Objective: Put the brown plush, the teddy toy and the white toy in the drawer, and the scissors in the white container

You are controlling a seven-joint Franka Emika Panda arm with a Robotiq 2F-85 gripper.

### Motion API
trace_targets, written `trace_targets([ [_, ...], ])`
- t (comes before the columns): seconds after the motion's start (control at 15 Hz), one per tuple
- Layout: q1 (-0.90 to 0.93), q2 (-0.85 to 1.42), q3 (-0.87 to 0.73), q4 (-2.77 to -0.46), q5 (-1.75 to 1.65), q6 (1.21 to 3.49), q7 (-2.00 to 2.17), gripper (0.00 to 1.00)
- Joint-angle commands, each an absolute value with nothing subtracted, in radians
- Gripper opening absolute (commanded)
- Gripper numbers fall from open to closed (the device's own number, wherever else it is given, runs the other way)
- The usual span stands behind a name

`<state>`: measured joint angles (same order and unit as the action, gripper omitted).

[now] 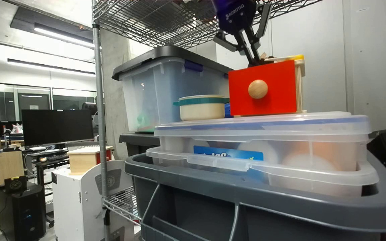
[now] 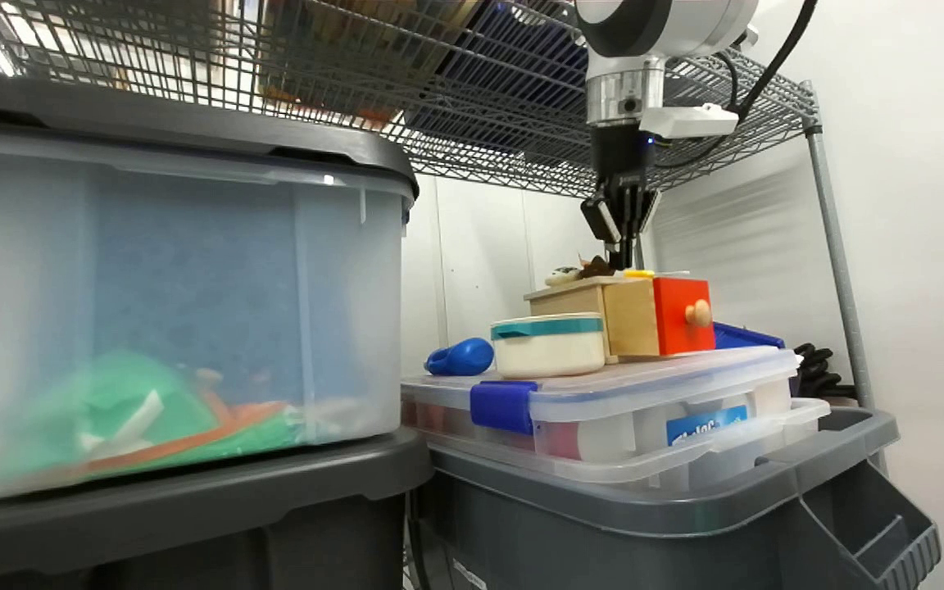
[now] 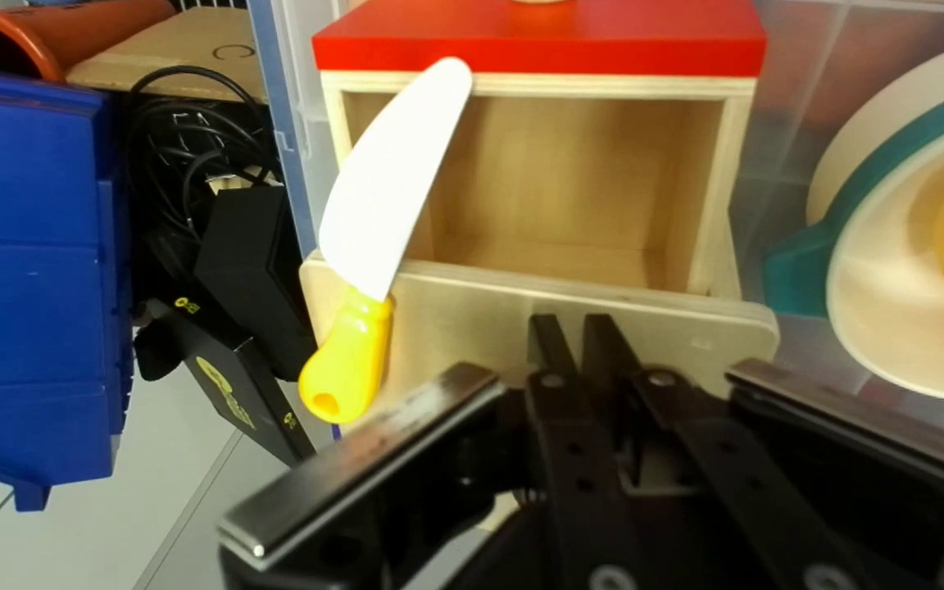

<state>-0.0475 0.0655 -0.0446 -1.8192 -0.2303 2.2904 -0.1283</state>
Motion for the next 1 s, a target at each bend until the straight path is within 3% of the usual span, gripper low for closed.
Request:
trace_targets([
  [0.0,-0.046,0.067,-0.043,-1.800,-0.219,2.286,-0.153,0.44],
  [0.47,-0.044,0.080,-0.042,-1.787,-0.222,2.287,-0.159,0.95],
  [0.6,-0.043,0.086,-0.041,-1.778,-0.226,2.288,-0.162,1.00],
  [0.93,-0.041,0.117,-0.036,-1.736,-0.216,2.290,-0.184,1.00],
])
